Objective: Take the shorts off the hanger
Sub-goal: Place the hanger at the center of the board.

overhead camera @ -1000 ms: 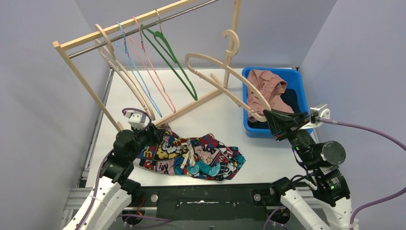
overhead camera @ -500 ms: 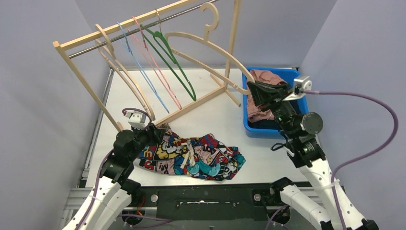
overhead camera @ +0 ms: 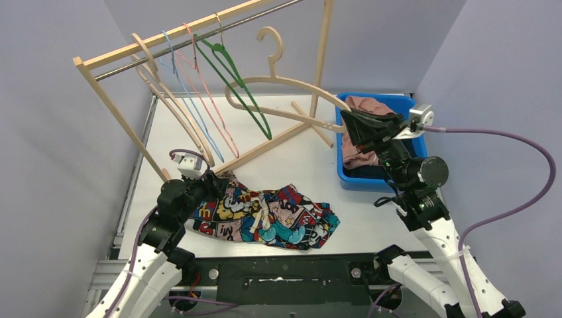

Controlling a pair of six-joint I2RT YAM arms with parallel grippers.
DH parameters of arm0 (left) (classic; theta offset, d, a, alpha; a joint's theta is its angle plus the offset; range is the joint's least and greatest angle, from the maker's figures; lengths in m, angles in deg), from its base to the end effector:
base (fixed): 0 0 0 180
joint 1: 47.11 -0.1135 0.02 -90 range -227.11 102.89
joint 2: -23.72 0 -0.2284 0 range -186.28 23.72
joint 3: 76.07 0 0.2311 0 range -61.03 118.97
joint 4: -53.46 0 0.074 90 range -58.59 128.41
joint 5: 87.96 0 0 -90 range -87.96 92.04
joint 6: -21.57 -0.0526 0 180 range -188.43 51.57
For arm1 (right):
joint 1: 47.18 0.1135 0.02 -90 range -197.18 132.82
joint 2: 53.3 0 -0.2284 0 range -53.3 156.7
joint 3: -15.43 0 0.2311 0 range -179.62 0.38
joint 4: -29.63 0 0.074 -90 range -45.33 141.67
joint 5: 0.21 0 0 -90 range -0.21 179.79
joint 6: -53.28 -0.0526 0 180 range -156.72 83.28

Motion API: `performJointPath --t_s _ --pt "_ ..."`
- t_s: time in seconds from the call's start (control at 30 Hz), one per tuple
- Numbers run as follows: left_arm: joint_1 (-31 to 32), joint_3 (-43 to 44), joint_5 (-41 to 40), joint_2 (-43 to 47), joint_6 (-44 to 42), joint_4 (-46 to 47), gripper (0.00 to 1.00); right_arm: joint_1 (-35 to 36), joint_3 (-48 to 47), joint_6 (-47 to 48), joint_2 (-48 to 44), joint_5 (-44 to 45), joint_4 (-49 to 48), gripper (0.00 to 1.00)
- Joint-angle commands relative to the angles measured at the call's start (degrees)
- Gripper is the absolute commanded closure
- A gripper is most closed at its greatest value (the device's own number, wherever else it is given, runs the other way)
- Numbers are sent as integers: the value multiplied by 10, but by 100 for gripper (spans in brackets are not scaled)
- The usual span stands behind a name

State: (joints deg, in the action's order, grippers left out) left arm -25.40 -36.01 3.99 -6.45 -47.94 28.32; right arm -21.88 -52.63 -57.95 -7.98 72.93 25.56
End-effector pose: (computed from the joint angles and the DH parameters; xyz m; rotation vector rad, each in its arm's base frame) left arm 0.1594 -0.0654 0.2347 0.0443 1.8714 -0.5444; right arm 0.1594 0.0922 0.4213 -0.3137 1.1248 0.8836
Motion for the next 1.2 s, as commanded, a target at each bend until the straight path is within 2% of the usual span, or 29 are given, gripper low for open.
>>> performJointPath --t_s 0.0,0.13,0.3,0.47,0.57,0.67,0.8,0.97,1.07,1.17 --pt "3 25 2 1 -2 31 52 5 -3 10 -39 24 -49 100" --pt "3 28 2 0 -1 26 52 6 -6 8 -44 -15 71 100" --pt "3 18 61 10 31 63 52 11 96 -6 -81 -48 166 100" --pt "4 -20 129 8 186 149 46 13 191 -34 -147 -46 205 100" --pt "8 -65 119 13 254 229 39 13 229 -54 -177 -55 220 100" --pt "21 -103 94 7 298 336 37 14 256 -67 -193 -63 232 100" --pt "64 -89 62 -70 283 410 36 16 267 -75 -210 -63 243 100" --pt "151 -39 -31 -196 198 468 35 18 273 -81 -221 -65 242 100" --pt "171 -21 -47 -260 177 540 35 18 270 -82 -220 -72 247 100" --pt "174 1 -55 -316 158 568 35 20 268 -82 -223 -80 249 100"
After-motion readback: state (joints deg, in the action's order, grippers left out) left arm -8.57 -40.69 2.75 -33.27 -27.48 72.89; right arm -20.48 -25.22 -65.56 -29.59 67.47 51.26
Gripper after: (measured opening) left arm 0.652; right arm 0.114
